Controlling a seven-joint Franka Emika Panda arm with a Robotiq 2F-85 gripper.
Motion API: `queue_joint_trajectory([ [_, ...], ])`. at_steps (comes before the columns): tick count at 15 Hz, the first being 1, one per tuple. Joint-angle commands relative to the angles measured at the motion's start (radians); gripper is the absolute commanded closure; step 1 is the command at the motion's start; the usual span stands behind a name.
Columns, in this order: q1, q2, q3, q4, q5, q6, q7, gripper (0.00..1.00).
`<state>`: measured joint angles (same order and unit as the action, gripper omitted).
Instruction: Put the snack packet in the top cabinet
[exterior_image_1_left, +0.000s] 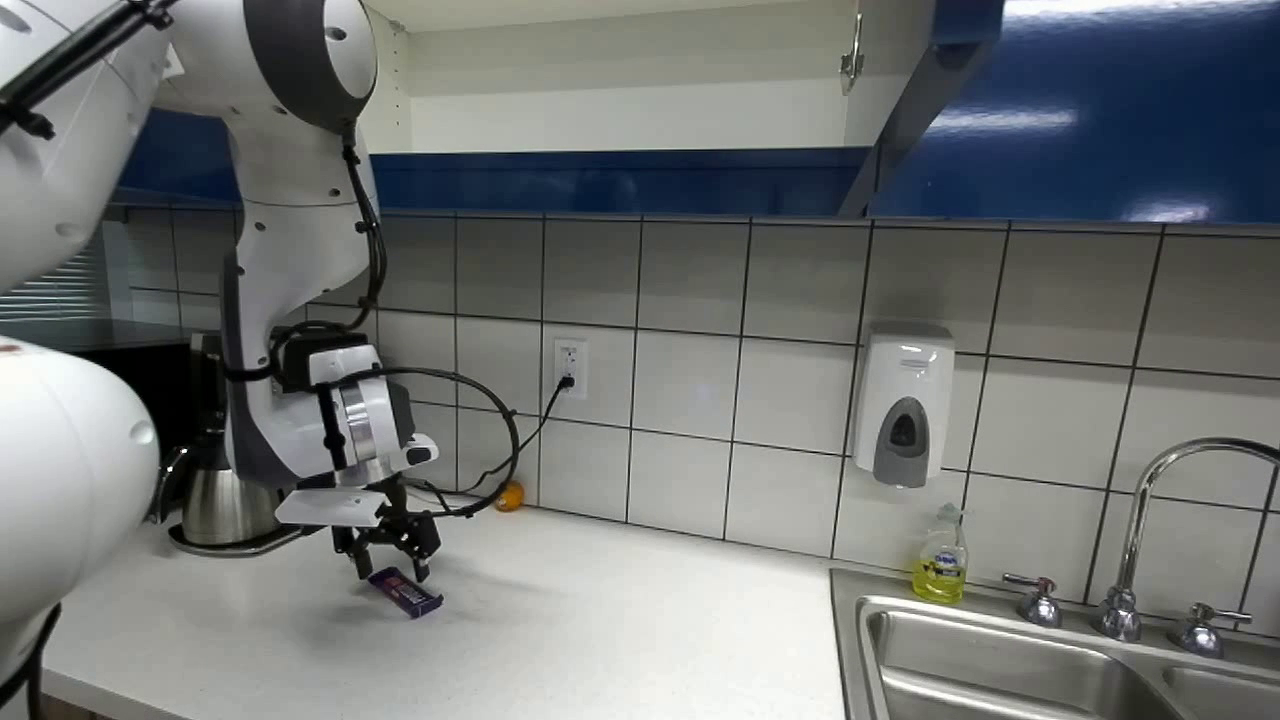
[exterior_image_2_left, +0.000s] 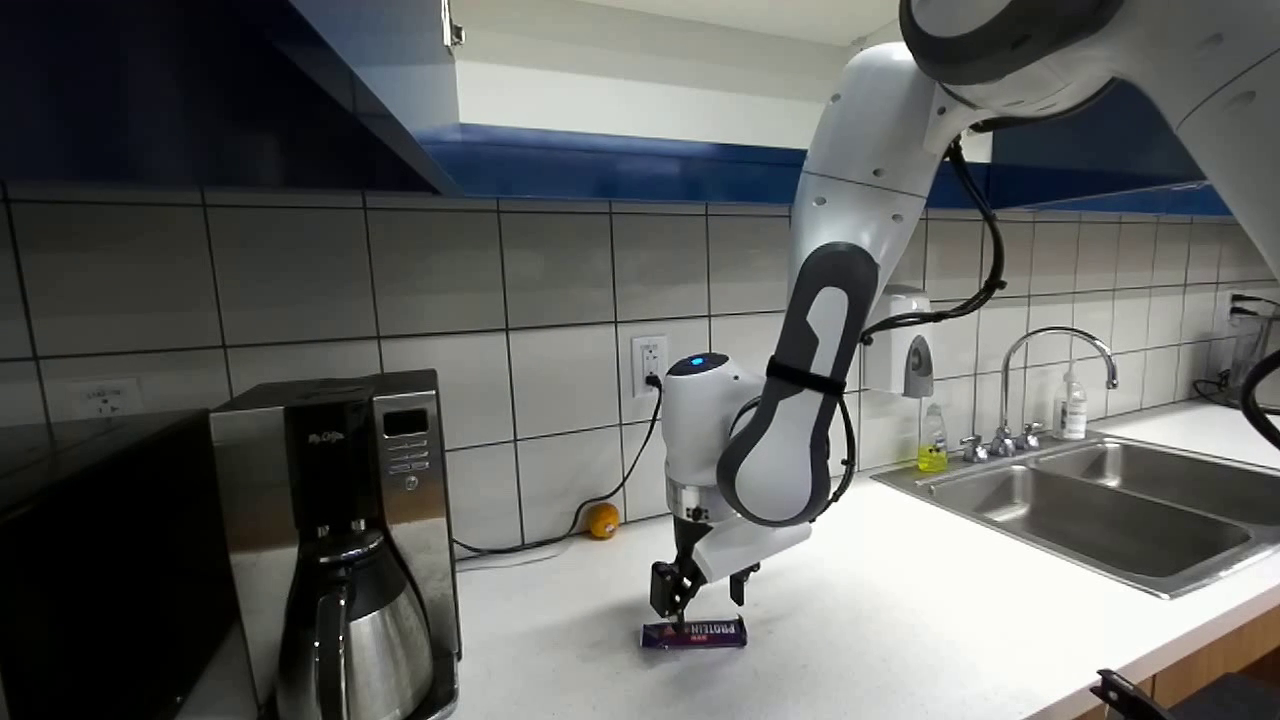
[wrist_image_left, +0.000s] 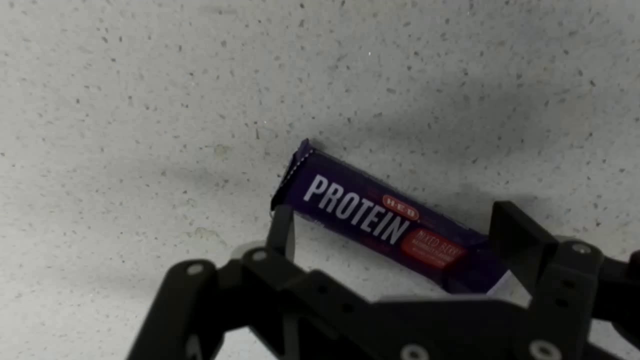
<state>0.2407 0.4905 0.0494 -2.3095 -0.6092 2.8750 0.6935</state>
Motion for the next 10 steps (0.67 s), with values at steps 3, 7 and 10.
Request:
queue_joint_trajectory([
  [3,-0.078,-0.062,0.051,-0.074,-0.006,0.032,-0.157,0.0],
  [7,-0.098,-0.072,0.052,-0.074,-0.02,0.057,-0.257,0.0],
  [10,-0.123,-0.069,0.076,-0.069,-0.005,0.061,-0.363,0.0],
])
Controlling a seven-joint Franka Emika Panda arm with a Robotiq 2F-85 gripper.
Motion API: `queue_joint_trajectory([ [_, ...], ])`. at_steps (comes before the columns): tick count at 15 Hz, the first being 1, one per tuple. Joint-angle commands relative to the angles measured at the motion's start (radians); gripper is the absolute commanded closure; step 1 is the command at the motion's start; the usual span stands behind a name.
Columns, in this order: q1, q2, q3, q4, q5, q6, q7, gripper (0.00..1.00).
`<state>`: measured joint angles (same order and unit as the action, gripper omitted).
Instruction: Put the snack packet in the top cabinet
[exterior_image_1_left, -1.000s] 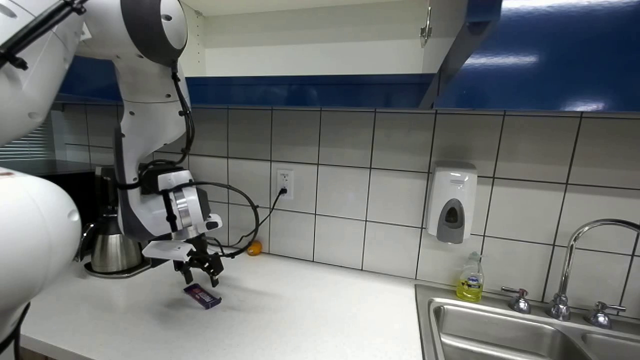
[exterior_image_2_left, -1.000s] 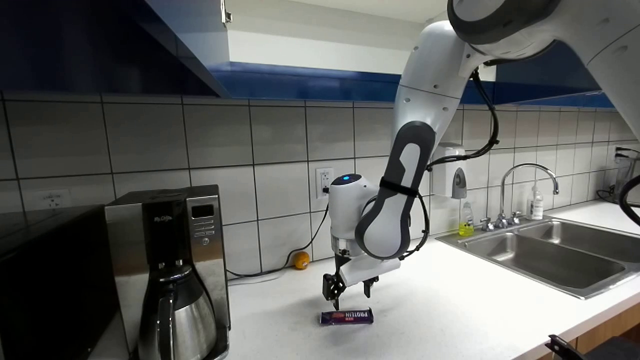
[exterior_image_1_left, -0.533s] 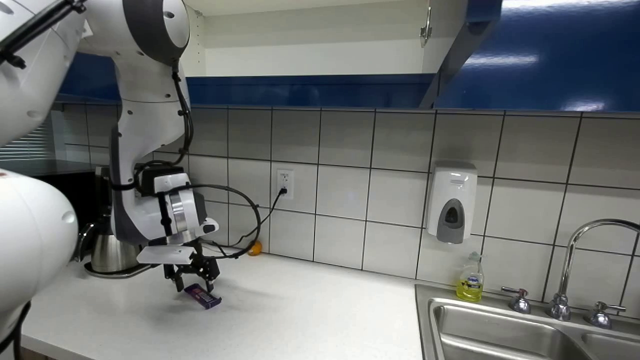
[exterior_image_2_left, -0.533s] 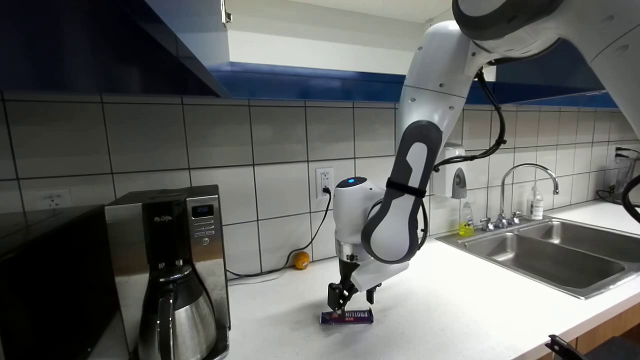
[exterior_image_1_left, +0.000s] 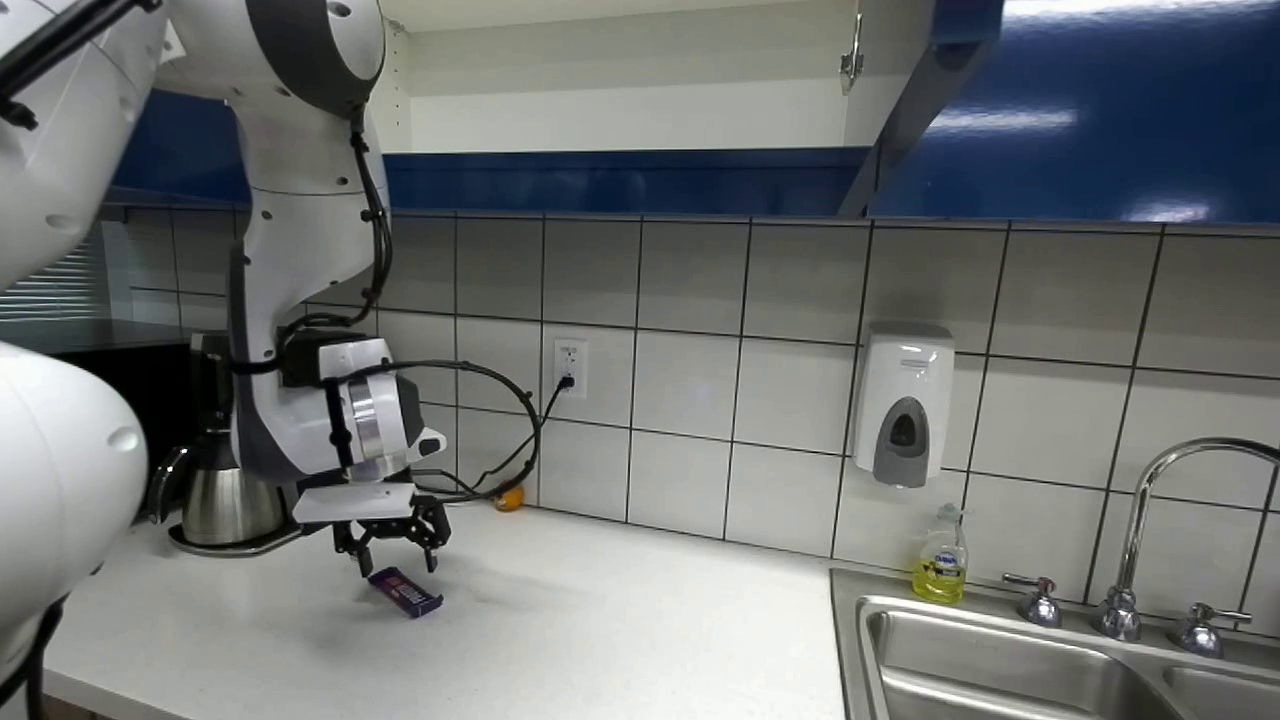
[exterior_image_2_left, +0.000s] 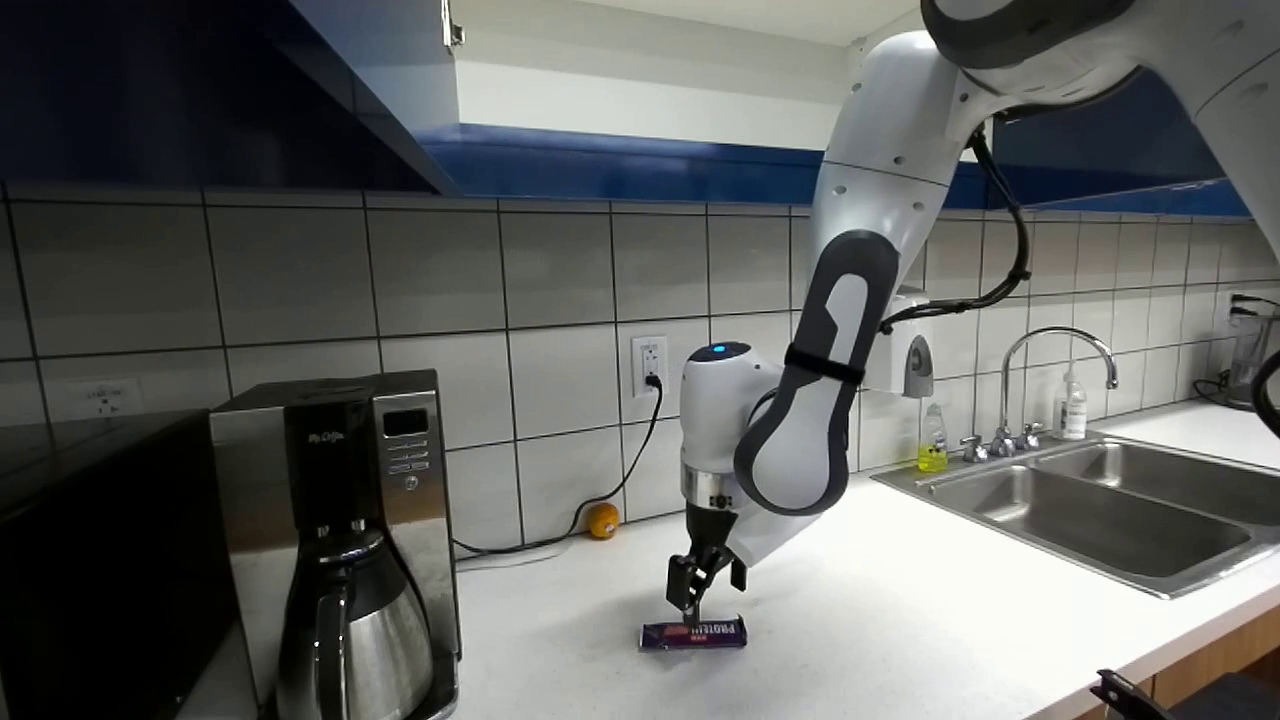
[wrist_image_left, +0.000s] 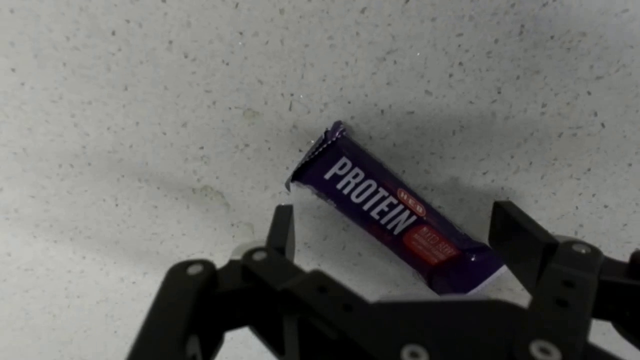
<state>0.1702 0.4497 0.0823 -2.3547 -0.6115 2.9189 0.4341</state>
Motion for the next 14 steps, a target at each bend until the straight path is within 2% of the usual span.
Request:
queue_joint_trajectory([
  [1,-0.07,-0.025,0.062,-0.023,0.011,0.015,-0.145,0.0],
  [3,-0.119,-0.016,0.116,-0.023,0.039,0.008,-0.236,0.0],
  [4,-0.09,-0.016,0.099,-0.031,0.131,0.021,-0.339,0.0],
  [8,-0.116,-0.014,0.143,-0.029,0.284,-0.016,-0.582,0.0],
  [10,-0.117,-0.019,0.148,-0.027,0.315,-0.037,-0.658,0.0],
  [14,-0.11,-0.025,0.138,-0.019,0.303,-0.084,-0.785,0.0],
])
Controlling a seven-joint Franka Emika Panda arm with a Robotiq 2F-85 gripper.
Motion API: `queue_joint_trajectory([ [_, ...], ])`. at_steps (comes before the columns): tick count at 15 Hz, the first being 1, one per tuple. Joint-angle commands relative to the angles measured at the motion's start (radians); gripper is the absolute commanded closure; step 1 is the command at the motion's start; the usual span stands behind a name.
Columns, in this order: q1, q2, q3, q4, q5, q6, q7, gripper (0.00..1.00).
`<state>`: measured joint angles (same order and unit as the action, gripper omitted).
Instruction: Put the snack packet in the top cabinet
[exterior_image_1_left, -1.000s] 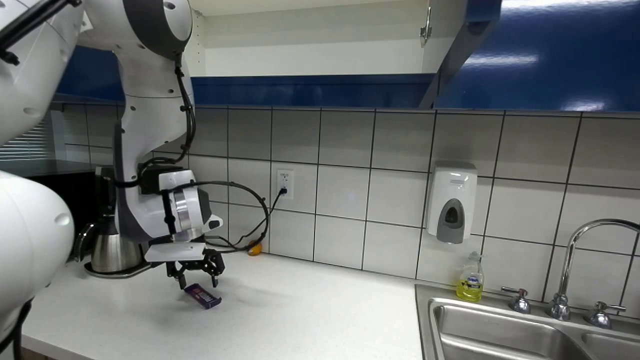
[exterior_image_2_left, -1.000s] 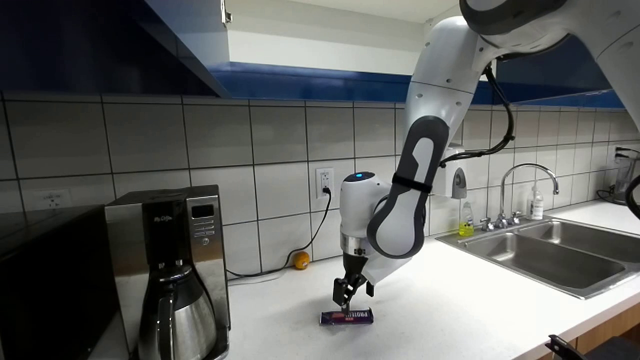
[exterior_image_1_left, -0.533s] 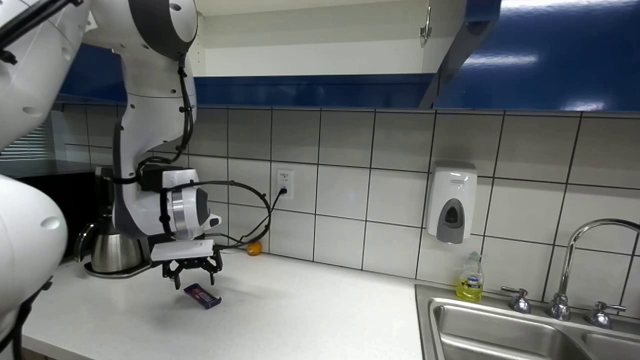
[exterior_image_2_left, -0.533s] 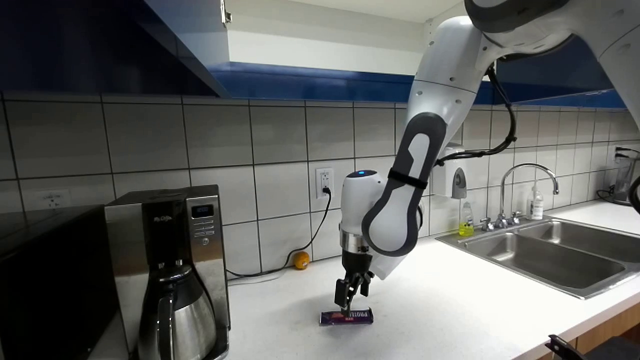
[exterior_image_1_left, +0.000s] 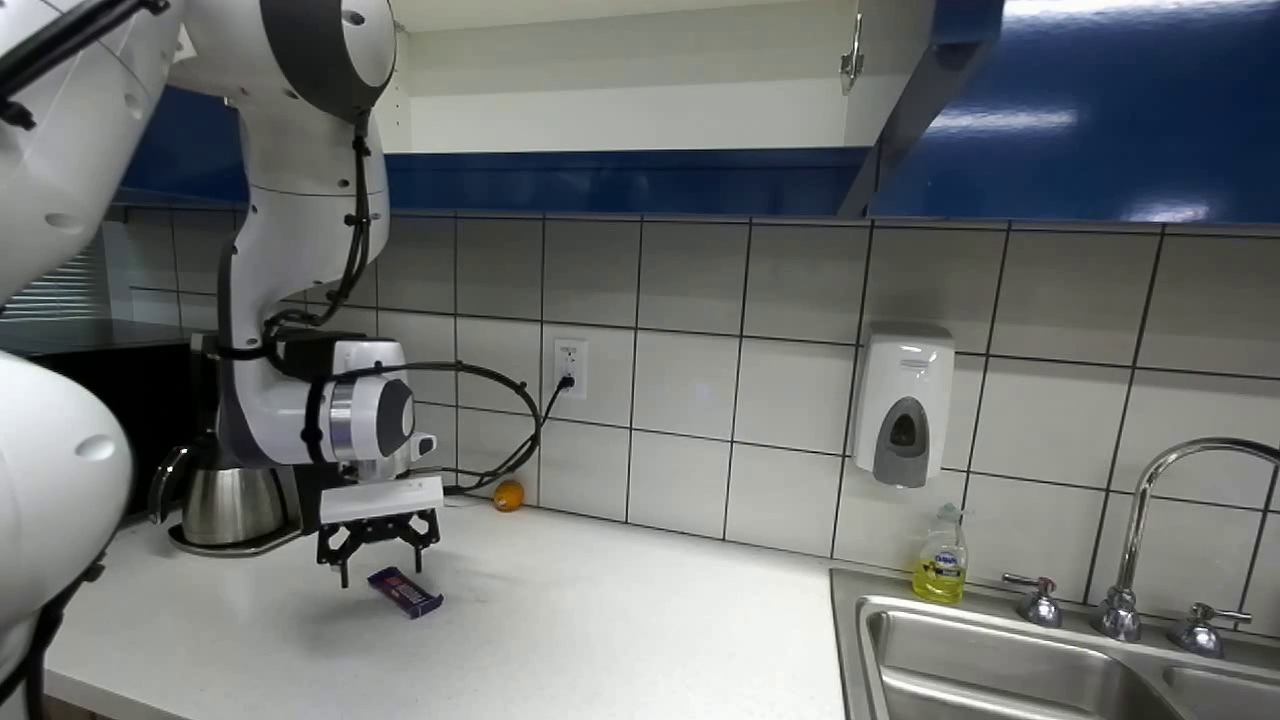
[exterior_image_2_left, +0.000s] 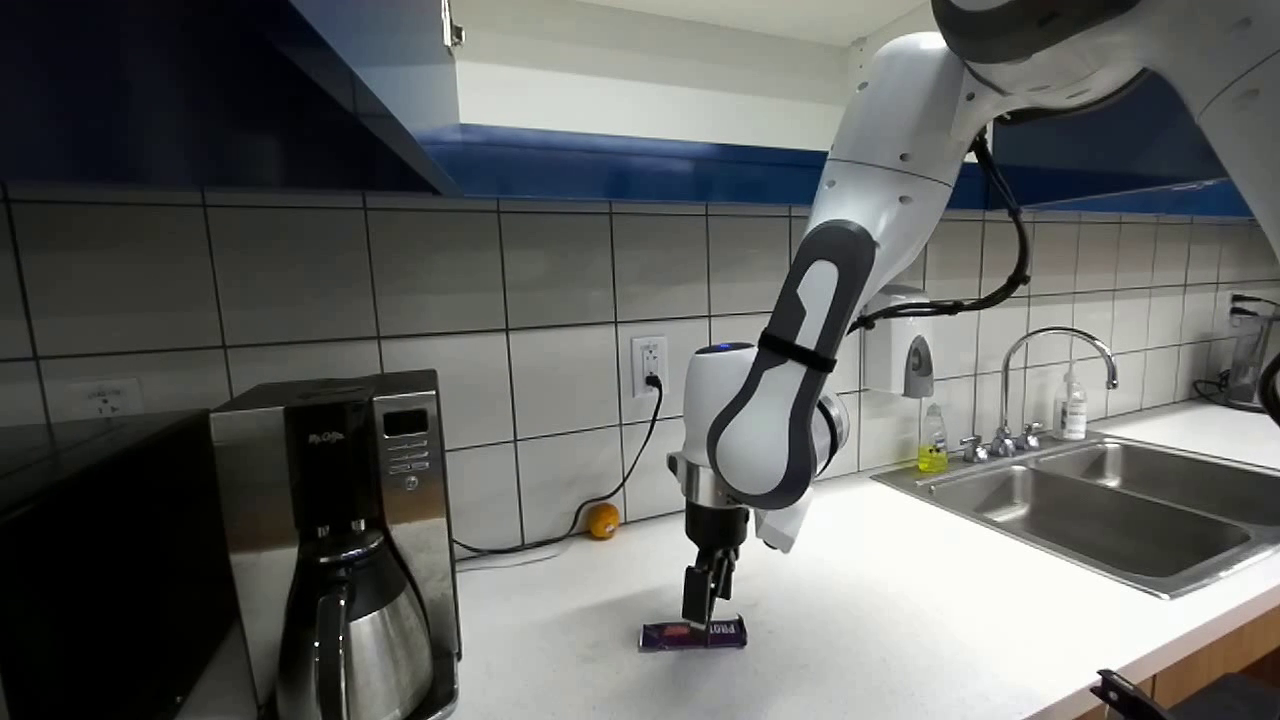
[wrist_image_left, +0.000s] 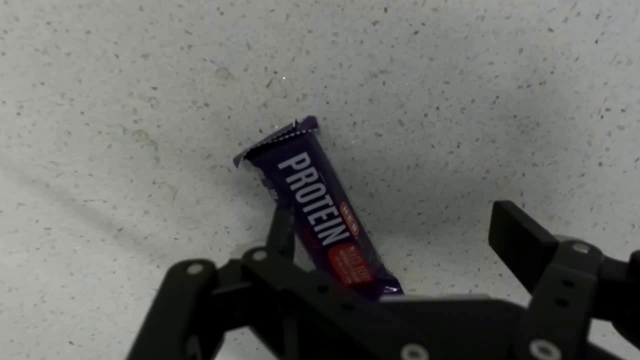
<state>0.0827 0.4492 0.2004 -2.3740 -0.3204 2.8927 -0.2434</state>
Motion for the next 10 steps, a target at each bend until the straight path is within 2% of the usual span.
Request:
queue_joint_trajectory([
  [1,-0.021,-0.024,0.016,0.002,0.008,-0.061,-0.128,0.0],
  [10,-0.021,-0.019,0.001,0.027,-0.015,-0.1,-0.263,0.0],
])
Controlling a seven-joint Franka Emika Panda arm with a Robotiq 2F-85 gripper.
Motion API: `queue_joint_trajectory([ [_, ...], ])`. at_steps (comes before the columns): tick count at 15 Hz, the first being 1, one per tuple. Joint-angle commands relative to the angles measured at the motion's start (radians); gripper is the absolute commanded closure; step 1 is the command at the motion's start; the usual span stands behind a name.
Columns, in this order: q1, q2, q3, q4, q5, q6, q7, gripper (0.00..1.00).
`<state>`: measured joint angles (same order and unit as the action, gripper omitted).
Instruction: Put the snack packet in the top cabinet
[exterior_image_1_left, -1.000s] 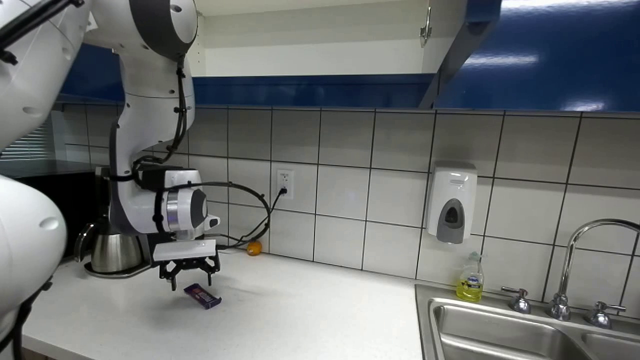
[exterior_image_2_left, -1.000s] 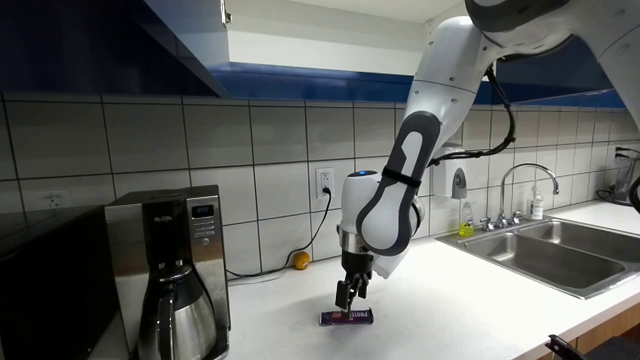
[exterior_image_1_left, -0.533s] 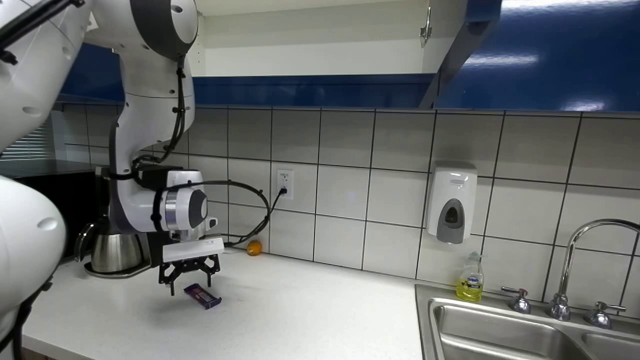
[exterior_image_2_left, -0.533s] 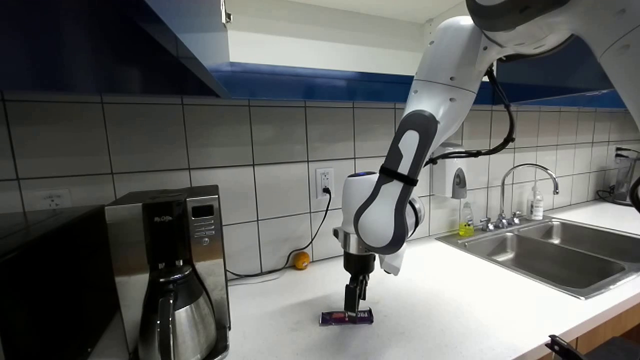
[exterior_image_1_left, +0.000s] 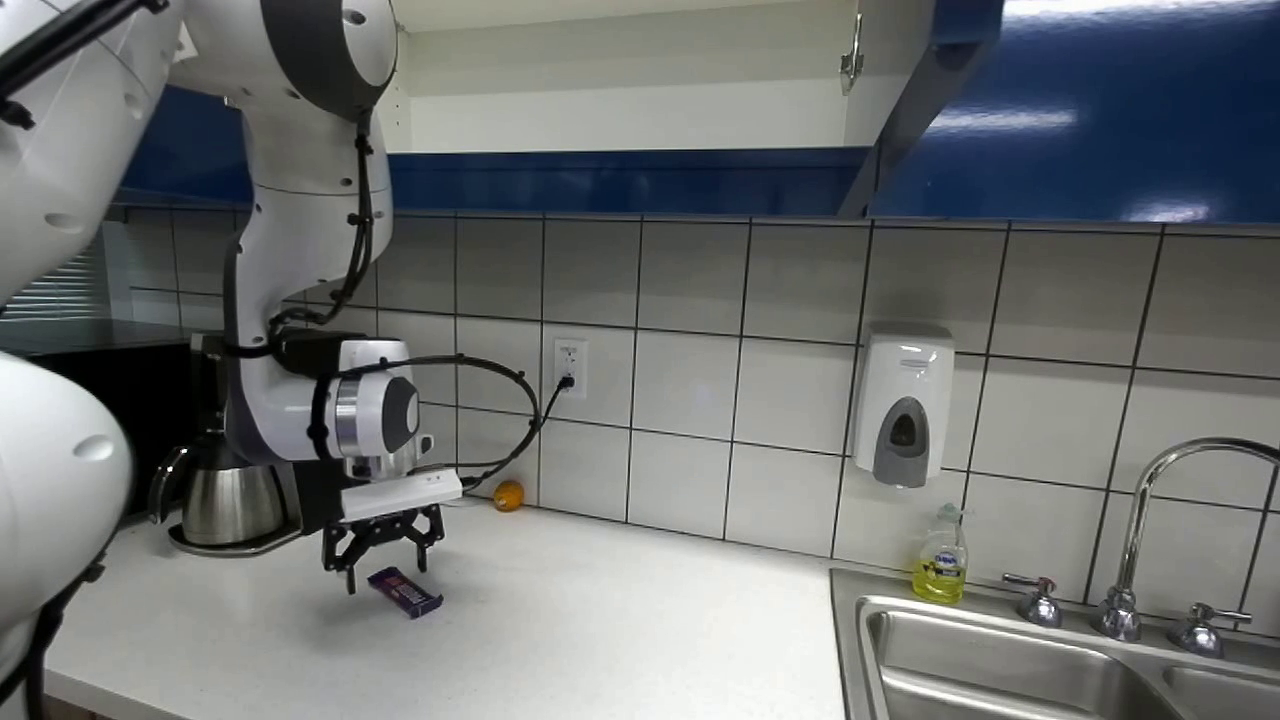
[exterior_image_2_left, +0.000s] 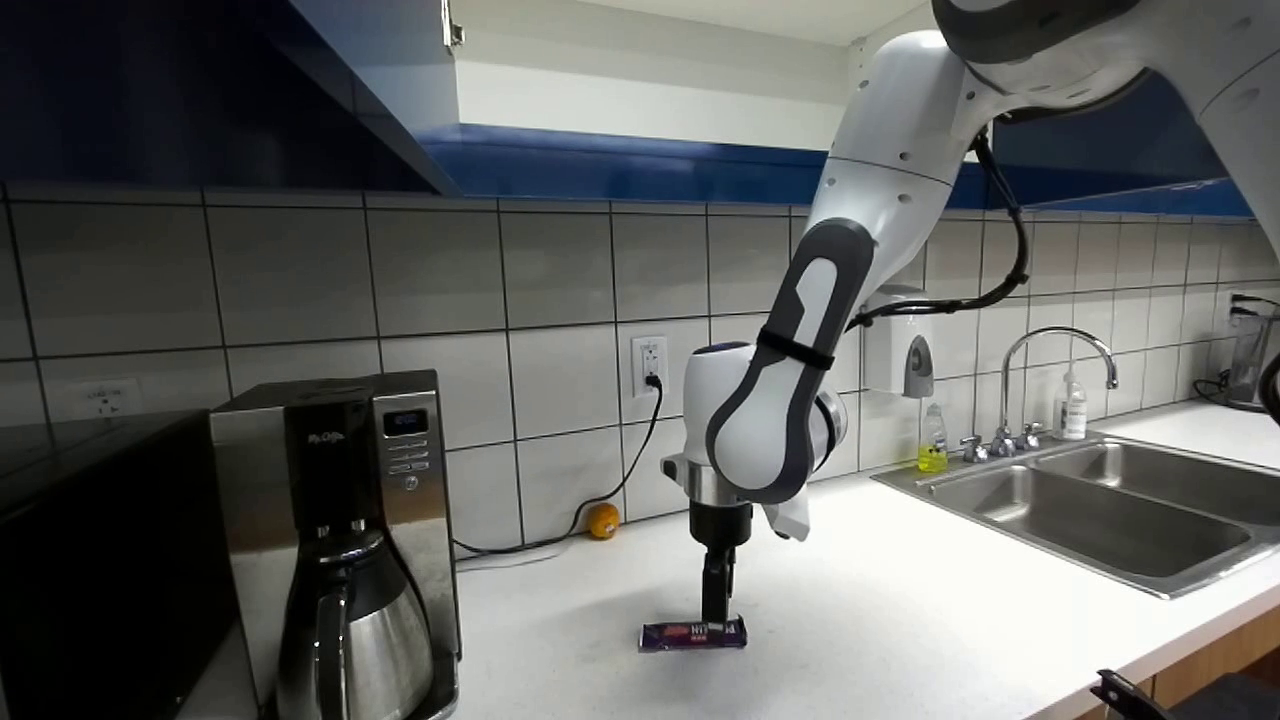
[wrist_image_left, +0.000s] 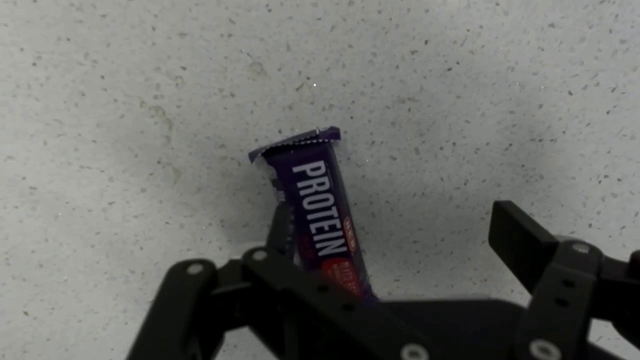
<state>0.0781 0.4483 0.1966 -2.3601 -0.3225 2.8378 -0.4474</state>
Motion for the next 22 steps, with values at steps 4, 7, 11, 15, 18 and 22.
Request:
queue_joint_trajectory([
  [4,-0.022,-0.006,0.005,0.039,-0.014,-0.06,-0.104,0.0],
  [7,-0.017,0.001,-0.003,0.06,-0.022,-0.096,-0.127,0.0],
  [11,-0.002,0.017,-0.022,0.093,-0.035,-0.157,-0.129,0.0],
  [15,0.009,0.044,-0.035,0.125,-0.055,-0.176,-0.122,0.0],
  [18,0.02,0.071,-0.037,0.148,-0.064,-0.182,-0.117,0.0],
  [22,0.037,0.105,-0.041,0.181,-0.083,-0.192,-0.113,0.0],
])
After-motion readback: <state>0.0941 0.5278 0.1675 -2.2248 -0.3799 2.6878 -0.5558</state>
